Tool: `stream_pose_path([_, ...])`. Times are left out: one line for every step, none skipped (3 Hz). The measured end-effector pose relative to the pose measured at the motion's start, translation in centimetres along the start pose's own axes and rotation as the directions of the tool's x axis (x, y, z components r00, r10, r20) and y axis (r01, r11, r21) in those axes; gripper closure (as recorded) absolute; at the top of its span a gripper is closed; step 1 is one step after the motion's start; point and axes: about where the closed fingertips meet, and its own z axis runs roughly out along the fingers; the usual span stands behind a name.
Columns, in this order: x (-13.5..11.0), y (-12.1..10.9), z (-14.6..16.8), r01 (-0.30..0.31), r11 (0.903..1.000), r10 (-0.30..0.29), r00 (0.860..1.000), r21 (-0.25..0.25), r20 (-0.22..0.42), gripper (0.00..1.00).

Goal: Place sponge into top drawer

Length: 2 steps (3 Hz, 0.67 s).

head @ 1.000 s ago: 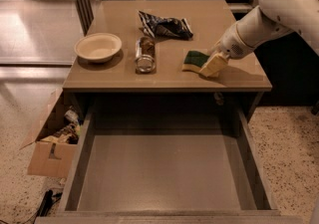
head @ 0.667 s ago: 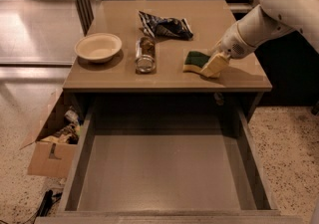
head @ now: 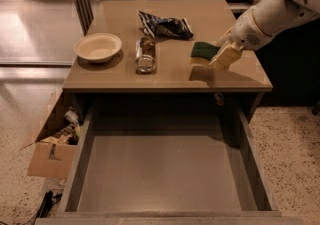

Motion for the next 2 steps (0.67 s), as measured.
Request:
stream_pose_path([0.3, 2.1, -3.2, 0.017, 0.9995, -0.018, 0.999, 0.028, 0.026, 1.0])
stream_pose_path([2.1, 5.2, -5.7, 0.005, 0.9989, -0.007, 0.998, 0.047, 0.059, 1.0])
